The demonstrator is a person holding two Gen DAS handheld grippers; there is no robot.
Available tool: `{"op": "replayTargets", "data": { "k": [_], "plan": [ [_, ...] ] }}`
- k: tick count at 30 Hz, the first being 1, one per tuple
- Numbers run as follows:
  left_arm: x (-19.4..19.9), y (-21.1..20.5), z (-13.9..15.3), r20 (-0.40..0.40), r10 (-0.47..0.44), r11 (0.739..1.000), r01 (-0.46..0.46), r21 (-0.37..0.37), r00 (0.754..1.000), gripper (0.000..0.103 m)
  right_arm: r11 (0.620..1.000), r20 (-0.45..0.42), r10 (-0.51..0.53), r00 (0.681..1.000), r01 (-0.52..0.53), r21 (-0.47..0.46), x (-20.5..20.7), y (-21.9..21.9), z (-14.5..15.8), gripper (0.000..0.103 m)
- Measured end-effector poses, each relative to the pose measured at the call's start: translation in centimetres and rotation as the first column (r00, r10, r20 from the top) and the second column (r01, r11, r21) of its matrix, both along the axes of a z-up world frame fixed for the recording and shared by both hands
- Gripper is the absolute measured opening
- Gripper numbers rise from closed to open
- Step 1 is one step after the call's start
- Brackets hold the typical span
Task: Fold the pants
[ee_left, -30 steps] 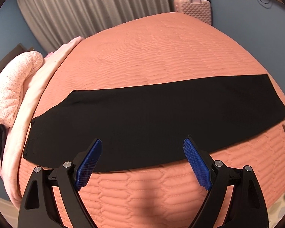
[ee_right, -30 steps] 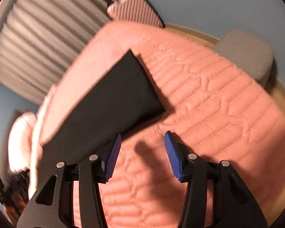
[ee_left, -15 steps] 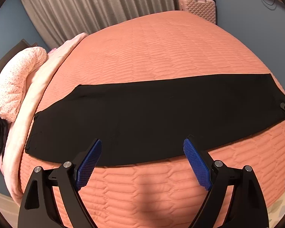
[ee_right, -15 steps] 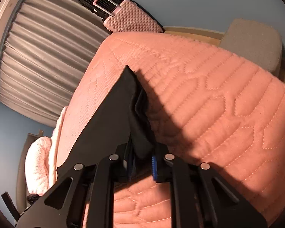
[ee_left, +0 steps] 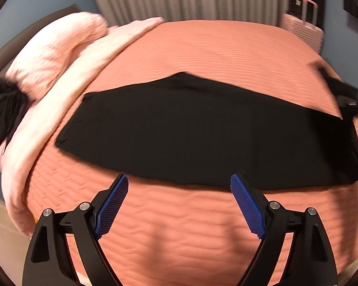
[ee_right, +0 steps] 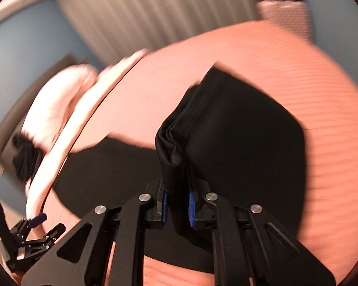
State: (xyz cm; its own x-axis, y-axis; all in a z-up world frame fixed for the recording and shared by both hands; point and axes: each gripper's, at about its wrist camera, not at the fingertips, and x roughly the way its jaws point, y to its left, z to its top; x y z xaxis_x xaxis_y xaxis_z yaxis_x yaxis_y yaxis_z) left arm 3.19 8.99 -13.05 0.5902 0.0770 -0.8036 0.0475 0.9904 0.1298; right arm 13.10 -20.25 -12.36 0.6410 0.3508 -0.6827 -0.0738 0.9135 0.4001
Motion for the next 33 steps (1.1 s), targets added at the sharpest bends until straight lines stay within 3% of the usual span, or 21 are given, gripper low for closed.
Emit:
{"op": "replayTargets", "data": {
  "k": [6,8,14,16,17,18,19,24,29,31,33],
  "plan": [
    [0.8,8.0,-1.1,-0.005,0.093,0.996,-0.093,0.008,0.996,0.086,0.977,-0.132,0.194,0.972,-0.203,-0.064,3.0,14.7,-6.8,0.012],
    [1.3,10.4,-1.6,-0.008,0.123,0.992,-0.123,-0.002,0.992,0.086,0.967,-0.128,0.226,0.966,-0.239,-0.092,2.9,17.4,-7.8,0.012],
    [3.5,15.5,-3.6,-0.035,0.197,0.978,-0.198,-0.061,0.98,0.086,0.934,-0.137,0.269,0.953,-0.293,-0.205,3.0,20.2,-7.8,0.016],
    [4.2,17.0,-4.2,-0.052,0.22,0.968,-0.225,-0.115,0.974,0.086,0.92,-0.138,0.294,0.946,-0.319,-0.227,2.1,20.9,-7.0,0.042],
    [4.5,17.6,-4.5,-0.06,0.237,0.959,-0.243,-0.144,0.97,0.086,0.913,-0.132,0.289,0.948,-0.314,-0.259,1.2,21.1,-6.2,0.068],
    [4.9,18.6,-4.8,-0.07,0.25,0.95,-0.259,-0.176,0.966,0.086,0.907,-0.108,0.281,0.954,-0.3,-0.295,0.4,21.3,-5.6,0.085],
    [5.2,19.3,-5.0,-0.076,0.258,0.942,-0.269,-0.204,0.963,0.086,0.903,-0.074,0.284,0.956,-0.293,-0.313,-0.5,21.2,-4.8,0.088],
    [8.6,25.1,-7.3,-0.138,0.324,0.834,-0.351,-0.425,0.936,0.086,0.928,-0.006,0.252,0.968,-0.243,-0.283,-4.8,19.3,-1.6,0.088],
    [13.4,28.7,-9.5,-0.143,0.339,0.72,-0.354,-0.597,0.93,0.086,0.959,-0.033,0.177,0.984,-0.179,-0.22,-7.0,16.4,0.0,0.088],
    [14.7,29.2,-10.0,-0.143,0.37,0.699,-0.376,-0.608,0.918,0.086,0.963,-0.042,0.15,0.988,-0.155,-0.222,-7.7,15.5,0.4,0.088],
    [16.0,29.0,-9.9,-0.128,0.383,0.713,-0.381,-0.589,0.915,0.087,0.965,-0.053,0.118,0.992,-0.127,-0.228,-8.5,14.5,0.7,0.088]
  ]
}}
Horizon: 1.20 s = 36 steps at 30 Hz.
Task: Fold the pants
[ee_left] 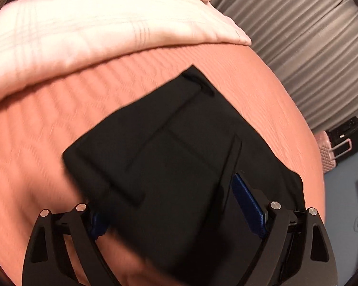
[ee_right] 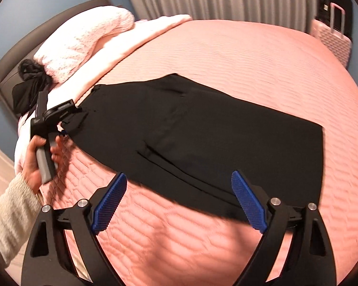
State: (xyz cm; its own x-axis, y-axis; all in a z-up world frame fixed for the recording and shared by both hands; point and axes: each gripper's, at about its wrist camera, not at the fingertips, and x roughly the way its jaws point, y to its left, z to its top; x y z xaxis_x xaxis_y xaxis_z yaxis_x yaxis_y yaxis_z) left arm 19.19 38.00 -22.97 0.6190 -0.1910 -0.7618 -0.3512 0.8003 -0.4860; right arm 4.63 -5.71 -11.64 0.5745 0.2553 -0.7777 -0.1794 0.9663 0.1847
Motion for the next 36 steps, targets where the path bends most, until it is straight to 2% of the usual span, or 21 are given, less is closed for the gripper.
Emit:
{"op": "replayTargets", "data": {
  "k": [1,2,3,4,5,6,8,10,13,15,17,19,22,23,24,26,27,28,31,32,36],
  "plan": [
    [0.5,-0.2,0.0,-0.006,0.001,0.999,-0.001,0.034,1.0,0.074,1.0,-0.003,-0.019,1.0,0.019,-0.004,-0.3,-0.6,0.1,0.088],
    [1.0,-0.7,0.2,-0.032,0.006,0.993,-0.002,0.119,0.999,0.053,0.999,-0.008,-0.045,0.999,0.045,-0.01,-0.6,-1.3,0.1,0.088],
    [1.2,-1.0,0.6,-0.032,-0.014,0.989,0.019,0.146,0.999,0.041,0.998,-0.01,-0.064,0.998,0.064,-0.012,-0.9,-2.0,0.0,0.088],
    [1.3,-1.5,1.3,-0.017,-0.046,0.993,0.048,0.108,0.999,0.017,0.997,-0.012,-0.082,0.997,0.082,-0.007,-1.3,-2.7,0.1,0.088],
    [1.1,-1.7,2.3,-0.004,-0.044,0.994,0.044,0.104,0.999,0.015,0.994,-0.009,-0.108,0.994,0.109,0.002,-1.8,-3.8,0.3,0.088],
    [1.0,-2.8,3.9,0.022,-0.06,0.986,0.056,0.155,0.998,0.015,0.992,-0.004,-0.13,0.992,0.13,0.006,-2.2,-4.7,0.4,0.088],
    [0.3,-6.9,8.4,0.084,-0.151,0.948,0.12,0.297,0.985,0.013,0.986,0.0,-0.167,0.986,0.167,0.024,-2.8,-6.6,0.7,0.088],
    [-0.6,-11.6,12.2,0.138,-0.261,0.911,0.197,0.361,0.955,0.012,0.976,0.001,-0.213,0.977,0.212,0.037,-3.6,-9.1,0.9,0.088],
    [-2.9,-21.1,16.8,0.186,-0.44,0.83,0.319,0.457,0.878,0.012,0.962,0.008,-0.269,0.963,0.268,0.045,-5.1,-12.3,1.1,0.088],
    [-5.1,-28.1,18.3,0.193,-0.558,0.772,0.42,0.477,0.807,0.012,0.948,0.017,-0.312,0.95,0.31,0.064,-6.4,-14.7,1.1,0.088],
    [-7.0,-33.8,17.6,0.156,-0.642,0.721,0.522,0.456,0.751,0.013,0.932,0.017,-0.357,0.934,0.355,0.075,-7.9,-17.3,0.8,0.088],
    [-8.4,-38.8,15.1,0.091,-0.692,0.675,0.596,0.435,0.716,0.013,0.919,0.001,-0.383,0.924,0.381,0.097,-9.1,-19.2,0.0,0.088],
    [-9.3,-46.6,6.3,-0.127,-0.749,0.594,0.745,0.303,0.65,0.015,0.898,-0.047,-0.418,0.907,0.421,0.13,-10.6,-22.3,-1.8,0.088],
    [-10.1,-47.9,4.8,-0.161,-0.741,0.592,0.748,0.3,0.652,0.015,0.894,-0.06,-0.423,0.904,0.427,0.133,-10.8,-22.8,-2.2,0.088],
    [-11.4,-48.9,4.7,-0.129,-0.731,0.59,0.716,0.374,0.67,0.015,0.891,-0.07,-0.428,0.901,0.434,0.135,-11.0,-23.3,-2.5,0.088],
    [-13.2,-50.8,5.9,-0.125,-0.726,0.543,0.675,0.5,0.676,0.015,0.881,-0.079,-0.438,0.896,0.445,0.161,-11.7,-24.6,-3.0,0.088],
    [-13.4,-51.3,6.3,-0.139,-0.723,0.534,0.676,0.508,0.676,0.016,0.878,-0.088,-0.435,0.896,0.444,0.18,-11.6,-24.7,-3.3,0.088],
    [-13.2,-51.6,6.6,-0.148,-0.722,0.54,0.685,0.489,0.676,0.016,0.874,-0.094,-0.434,0.896,0.444,0.197,-11.6,-24.6,-3.5,0.088],
    [-12.1,-51.0,7.5,-0.152,-0.693,0.607,0.685,0.403,0.704,0.016,0.862,-0.086,-0.43,0.899,0.437,0.257,-10.4,-24.8,-3.7,0.088],
    [-12.1,-50.7,7.9,-0.14,-0.698,0.609,0.685,0.399,0.702,0.017,0.863,-0.085,-0.427,0.9,0.433,0.261,-9.8,-24.9,-3.7,0.088],
    [-13.4,-49.1,7.8,-0.184,-0.717,0.562,0.714,0.418,0.672,0.019,0.864,-0.118,-0.412,0.904,0.428,0.265,-7.5,-24.9,-4.2,0.083]
  ]
}}
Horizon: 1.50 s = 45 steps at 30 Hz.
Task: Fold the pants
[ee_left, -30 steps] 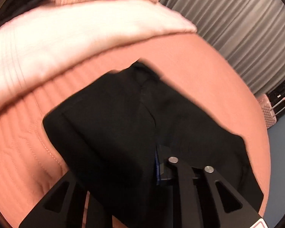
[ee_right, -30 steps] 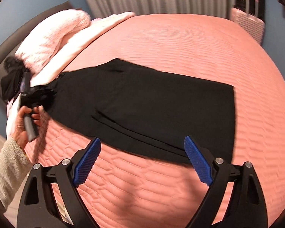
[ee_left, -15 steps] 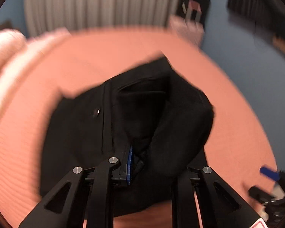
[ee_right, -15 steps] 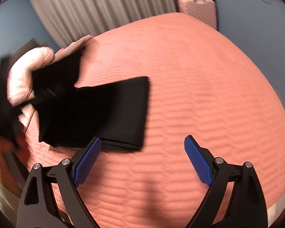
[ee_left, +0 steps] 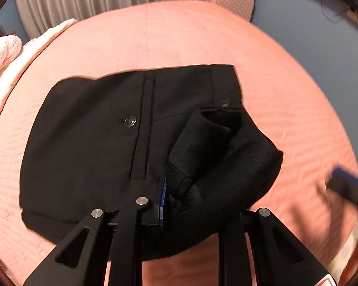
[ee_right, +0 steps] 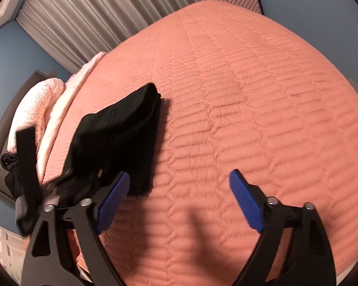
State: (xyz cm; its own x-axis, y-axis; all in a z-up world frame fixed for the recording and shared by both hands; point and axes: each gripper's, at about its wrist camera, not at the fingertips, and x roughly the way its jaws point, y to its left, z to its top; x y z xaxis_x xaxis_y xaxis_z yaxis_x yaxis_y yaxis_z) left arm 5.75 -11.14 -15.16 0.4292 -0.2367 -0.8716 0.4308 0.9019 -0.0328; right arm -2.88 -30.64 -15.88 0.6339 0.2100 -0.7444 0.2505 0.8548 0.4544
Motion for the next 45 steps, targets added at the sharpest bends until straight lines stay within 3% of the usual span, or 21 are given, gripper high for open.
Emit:
{"op": "replayTargets", "data": {
  "k": [2,5,9,12,14,16,18,20,22,25,27,30,32,34,36,40,41,42,43,44,45],
  "plan": [
    [-0.8,1.2,0.5,0.041,0.006,1.0,-0.006,0.008,0.999,0.019,1.0,-0.002,0.019,1.0,-0.019,0.015,0.7,-0.2,-0.5,0.082],
    [-0.6,-0.2,-1.1,0.05,-0.002,0.998,-0.001,0.061,0.999,0.021,0.996,-0.013,0.073,0.997,-0.072,0.051,2.5,0.8,-1.0,0.064],
    [0.2,-1.5,-0.1,0.088,0.041,0.998,-0.044,0.035,0.995,0.021,0.992,-0.007,0.098,0.995,-0.097,0.086,5.4,0.9,-0.9,0.064],
    [0.5,-1.7,-1.2,0.043,0.033,0.998,-0.035,0.056,0.999,0.021,0.978,-0.023,0.122,0.992,-0.116,0.175,8.9,0.0,-2.0,0.064],
    [-0.5,-1.3,-1.0,0.094,0.025,0.998,-0.03,0.057,0.995,0.021,0.982,-0.041,0.13,0.991,-0.123,0.145,11.4,0.1,-2.6,0.063],
    [-1.3,-1.4,-1.1,0.125,-0.002,0.996,-0.009,0.09,0.992,0.021,0.981,-0.063,0.183,0.981,-0.177,0.083,13.5,1.1,-3.1,0.042],
    [-1.7,-0.7,-1.1,0.13,-0.01,0.996,-0.002,0.088,0.992,0.023,0.973,-0.097,0.219,0.971,-0.225,-0.051,14.9,2.8,-3.0,0.022],
    [-2.0,0.5,-0.6,0.112,-0.006,0.999,0.002,0.039,0.994,0.043,0.959,-0.053,0.233,0.971,-0.239,-0.151,15.3,4.2,-1.0,0.012],
    [-3.1,1.4,0.1,0.099,-0.005,1.0,0.006,-0.015,0.995,0.047,0.948,0.012,0.244,0.97,-0.236,-0.213,15.3,4.9,0.3,0.011],
    [-4.7,2.9,1.9,0.168,-0.027,0.999,0.034,-0.04,0.985,0.056,0.904,-0.147,0.265,0.953,-0.299,-0.306,17.2,5.3,-2.7,0.021],
    [-6.6,4.5,3.2,0.268,-0.026,1.0,0.029,-0.005,0.963,0.071,0.949,-0.103,0.2,0.974,-0.219,-0.228,15.9,3.2,-1.4,0.029],
    [-6.7,8.2,4.8,0.372,0.018,0.999,-0.031,0.028,0.928,0.078,0.958,0.033,0.081,0.996,-0.069,-0.279,12.5,1.9,2.7,0.031],
    [-5.0,10.4,4.5,0.392,0.064,0.992,-0.1,0.072,0.918,0.081,0.962,0.059,0.167,0.984,-0.149,-0.228,12.7,4.0,4.3,0.03],
    [-2.7,11.7,3.8,0.355,0.098,0.983,-0.145,0.11,0.93,0.08,0.933,0.05,0.32,0.946,-0.305,-0.19,14.4,8.7,4.8,0.023],
    [-1.1,12.6,2.3,0.298,0.136,0.976,-0.18,0.125,0.945,0.08,0.858,0.028,0.492,0.87,-0.479,-0.188,17.2,15.7,4.0,0.015],
    [1.5,14.1,-2.1,0.207,0.175,0.961,-0.213,0.178,0.963,0.082,0.75,-0.089,0.617,0.782,-0.618,-0.234,22.6,23.8,-0.8,0.012],
    [1.7,14.5,-2.9,0.193,0.181,0.962,-0.215,0.168,0.964,0.085,0.736,-0.146,0.597,0.789,-0.611,-0.292,24.2,24.4,-2.6,0.008],
    [1.8,14.9,-3.0,0.2,0.198,0.963,-0.228,0.141,0.96,0.087,0.765,-0.146,0.563,0.814,-0.58,-0.282,25.4,23.6,-3.3,0.0],
    [1.5,15.4,-2.8,0.204,0.203,0.964,-0.232,0.128,0.958,0.087,0.847,-0.098,0.481,0.871,-0.491,-0.203,26.0,21.9,-2.5,0.0],
    [1.7,15.5,-2.8,0.192,0.196,0.966,-0.223,0.129,0.962,0.087,0.878,-0.07,0.425,0.902,-0.43,-0.21,25.8,21.4,-1.4,0.0],
    [1.9,15.4,-2.8,0.186,0.19,0.967,-0.216,0.133,0.964,0.087,0.879,-0.032,0.43,0.902,-0.426,-0.213,25.2,21.5,-0.3,0.002]
  ]
}}
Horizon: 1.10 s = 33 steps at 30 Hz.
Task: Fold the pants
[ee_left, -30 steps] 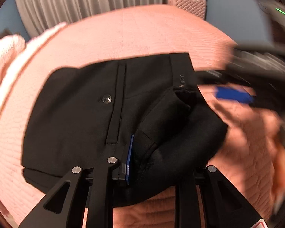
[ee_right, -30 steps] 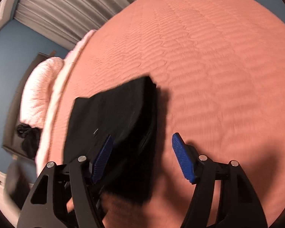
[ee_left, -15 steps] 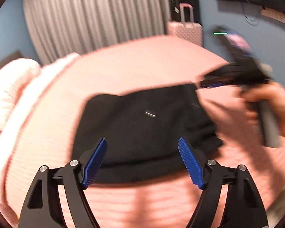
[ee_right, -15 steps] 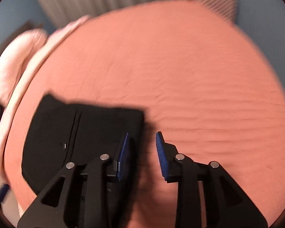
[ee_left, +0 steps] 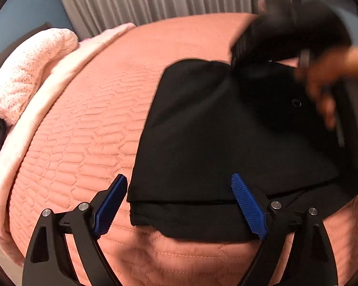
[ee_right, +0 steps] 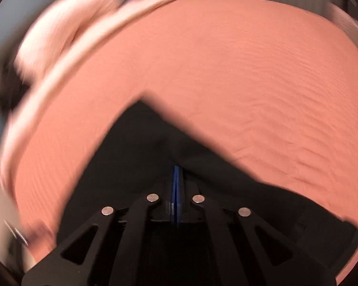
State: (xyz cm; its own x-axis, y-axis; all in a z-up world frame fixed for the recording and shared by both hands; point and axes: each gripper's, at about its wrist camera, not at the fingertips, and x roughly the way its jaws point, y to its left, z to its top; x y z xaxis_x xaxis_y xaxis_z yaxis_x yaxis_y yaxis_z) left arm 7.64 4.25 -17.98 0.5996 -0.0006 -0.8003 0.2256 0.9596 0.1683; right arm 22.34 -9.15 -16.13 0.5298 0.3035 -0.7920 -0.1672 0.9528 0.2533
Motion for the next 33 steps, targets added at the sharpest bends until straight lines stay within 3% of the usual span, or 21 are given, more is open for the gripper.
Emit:
{"op": "replayTargets", "data": {
  "k": [1,2,4,5,6,7,8,9,11,12,14,15,17,20,22,24,25,27,29,31,33],
  "plan": [
    [-0.1,0.1,-0.1,0.006,-0.002,1.0,0.002,-0.007,1.0,0.087,0.998,0.013,0.065,0.998,-0.066,0.018,-0.5,0.9,0.6,0.002],
    [-0.4,0.1,-0.1,0.009,-0.001,1.0,0.002,-0.01,1.0,0.087,0.989,0.01,0.146,0.989,-0.145,-0.035,-0.7,2.0,0.3,0.0],
    [-0.8,0.2,-0.1,0.015,0.002,1.0,-0.002,-0.025,1.0,0.087,0.98,-0.055,0.105,0.993,-0.113,-0.166,0.9,1.3,-2.2,0.0],
    [-0.9,0.6,0.3,0.015,0.006,0.999,-0.005,-0.046,1.0,0.087,0.999,-0.062,-0.007,0.998,0.005,-0.039,1.6,-1.4,-2.0,0.0],
    [-1.0,1.0,0.6,0.016,0.01,0.998,-0.009,-0.056,1.0,0.087,0.997,-0.045,-0.08,0.996,0.08,-0.004,1.4,-2.4,-1.2,0.001],
    [-1.1,1.4,1.1,0.027,0.02,0.998,-0.018,-0.06,0.999,0.087,0.993,0.006,-0.091,0.996,0.09,0.069,0.7,-2.5,0.5,0.003],
    [-1.4,3.0,2.0,0.054,0.039,0.997,-0.036,-0.064,0.998,0.087,0.995,0.038,-0.024,0.999,0.02,0.101,0.0,-1.6,1.4,0.003],
    [-1.5,3.8,2.5,0.069,0.052,0.996,-0.047,-0.07,0.996,0.087,0.997,0.051,0.048,0.998,-0.051,0.064,-0.3,-0.5,1.5,0.0],
    [-1.0,5.3,3.7,0.079,0.094,0.993,-0.087,-0.081,0.992,0.087,0.981,-0.027,0.052,0.998,-0.056,-0.184,-0.3,-0.4,-1.2,0.0],
    [-0.4,6.0,4.1,0.078,0.105,0.991,-0.098,-0.091,0.991,0.087,0.986,-0.039,0.005,0.999,-0.011,-0.167,-0.7,-2.3,-1.8,0.0],
    [1.4,6.8,5.6,0.079,0.108,0.989,-0.099,-0.108,0.991,0.087,0.987,-0.019,-0.16,0.987,0.159,-0.024,-3.6,-6.8,-0.2,0.001],
    [2.6,7.0,6.4,0.097,0.107,0.989,-0.095,-0.115,0.99,0.087,0.983,0.0,-0.182,0.983,0.182,0.005,-5.2,-7.7,0.6,0.006],
    [5.3,6.3,7.3,0.1,0.106,0.988,-0.093,-0.12,0.989,0.087,0.993,-0.005,-0.118,0.993,0.118,0.017,-8.6,-7.9,0.9,0.006],
    [10.5,3.2,7.4,0.049,0.059,0.984,-0.05,-0.168,0.997,0.087,0.995,-0.07,-0.09,0.993,0.087,-0.04,-9.9,-10.3,-2.6,0.0],
    [14.4,0.0,4.7,-0.049,0.019,0.994,-0.024,-0.105,0.999,0.087,0.976,-0.096,-0.195,0.976,0.203,0.085,-11.0,-12.9,-2.4,0.0],
    [17.5,-2.1,0.3,-0.178,0.031,0.999,-0.024,0.041,0.984,0.088,0.973,-0.018,-0.206,0.978,0.207,0.103,-12.5,-13.5,0.3,0.006],
    [18.1,-2.1,-0.6,-0.161,0.032,0.999,-0.026,0.04,0.986,0.096,0.984,0.037,-0.174,0.984,0.172,0.042,-13.4,-13.3,0.8,0.005],
    [18.9,-1.3,-0.8,-0.155,0.053,0.999,-0.051,0.017,0.986,0.098,0.983,-0.038,-0.168,0.985,0.164,-0.081,-13.0,-14.4,-1.5,0.001],
    [19.8,0.0,-0.4,-0.198,0.087,0.994,-0.097,-0.043,0.976,0.098,0.973,-0.065,-0.221,0.973,0.225,0.05,-13.6,-17.5,-1.4,0.0],
    [19.8,1.2,1.1,-0.124,0.175,0.984,-0.177,-0.001,0.977,0.095,0.964,-0.012,-0.265,0.964,0.265,0.006,-14.1,-17.1,0.9,0.007],
    [18.8,2.3,3.6,-0.043,0.219,0.974,-0.221,-0.041,0.975,0.095,0.973,0.041,-0.211,0.977,0.206,0.102,-13.0,-15.7,3.2,0.007]
  ]
}}
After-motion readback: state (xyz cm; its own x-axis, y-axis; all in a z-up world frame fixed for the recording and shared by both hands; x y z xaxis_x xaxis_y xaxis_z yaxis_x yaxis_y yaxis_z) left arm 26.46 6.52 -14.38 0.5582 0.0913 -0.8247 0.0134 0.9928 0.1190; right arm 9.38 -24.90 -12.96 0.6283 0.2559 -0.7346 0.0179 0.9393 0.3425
